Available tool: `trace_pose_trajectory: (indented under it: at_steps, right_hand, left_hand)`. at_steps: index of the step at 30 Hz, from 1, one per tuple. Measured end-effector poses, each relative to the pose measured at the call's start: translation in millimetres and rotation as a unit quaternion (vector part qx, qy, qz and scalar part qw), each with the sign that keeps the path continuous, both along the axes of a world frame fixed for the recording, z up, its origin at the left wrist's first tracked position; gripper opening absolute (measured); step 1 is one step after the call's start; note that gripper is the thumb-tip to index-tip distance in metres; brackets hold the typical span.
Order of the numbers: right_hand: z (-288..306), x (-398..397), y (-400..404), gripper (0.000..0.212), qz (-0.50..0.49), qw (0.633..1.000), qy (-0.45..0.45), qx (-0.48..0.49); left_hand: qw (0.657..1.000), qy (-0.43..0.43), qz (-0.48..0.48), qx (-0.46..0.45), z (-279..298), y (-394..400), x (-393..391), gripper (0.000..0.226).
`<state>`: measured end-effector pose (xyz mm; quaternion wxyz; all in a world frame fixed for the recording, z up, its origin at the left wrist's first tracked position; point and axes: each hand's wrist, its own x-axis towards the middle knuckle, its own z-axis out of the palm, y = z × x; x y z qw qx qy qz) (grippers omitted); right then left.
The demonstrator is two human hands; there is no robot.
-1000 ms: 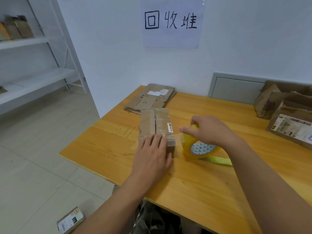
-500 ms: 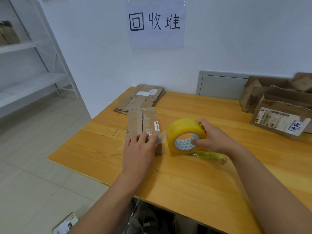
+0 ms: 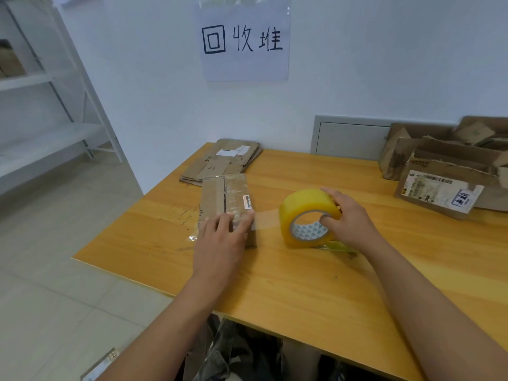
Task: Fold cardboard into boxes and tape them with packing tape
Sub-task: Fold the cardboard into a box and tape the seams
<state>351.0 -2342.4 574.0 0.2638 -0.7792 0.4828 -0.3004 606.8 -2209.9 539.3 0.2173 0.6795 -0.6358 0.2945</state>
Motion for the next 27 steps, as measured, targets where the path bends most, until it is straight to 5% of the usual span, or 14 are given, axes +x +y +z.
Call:
trace_pose_trajectory:
  at_steps: [4,9,15,17,20,23,27]
  right_hand:
    - [9,-13,5,0.084,0.006,0.995,0.038,0.095]
    - [6,-43,18,0.031,0.036,0.936,0.322,0.137]
    - [18,-53,29,0.025,-0.036,0.893,0.424,0.149]
    - [21,-50,29,0.023,-0.092,0.928,0.348,0.093]
    - [34,-25,39,0.022,-0.132,0.99,-0.021,0.032]
    - [35,15,40,0.016,-0.082,0.951,-0.281,0.103]
    - [13,53,27,0.048,-0.054,0.913,-0.356,0.192]
  left_hand:
    - [1.0,0.003,0.009,0.007,1,-1,-4,0.048]
    - [1.0,0.011,0.008,-0.001,2,-1,-7,0.048]
    - [1.0,0.022,-0.011,-0.002,1,1,-4,0.051]
    - [1.0,0.022,-0.013,-0.001,1,1,-4,0.051]
    - [1.0,0.022,-0.009,0.007,-1,0,-3,0.054]
    - [1.0,0.02,-0.011,0.008,-2,0,-2,0.054]
    - [1.0,0.021,-0.006,0.013,-1,0,-1,0.052]
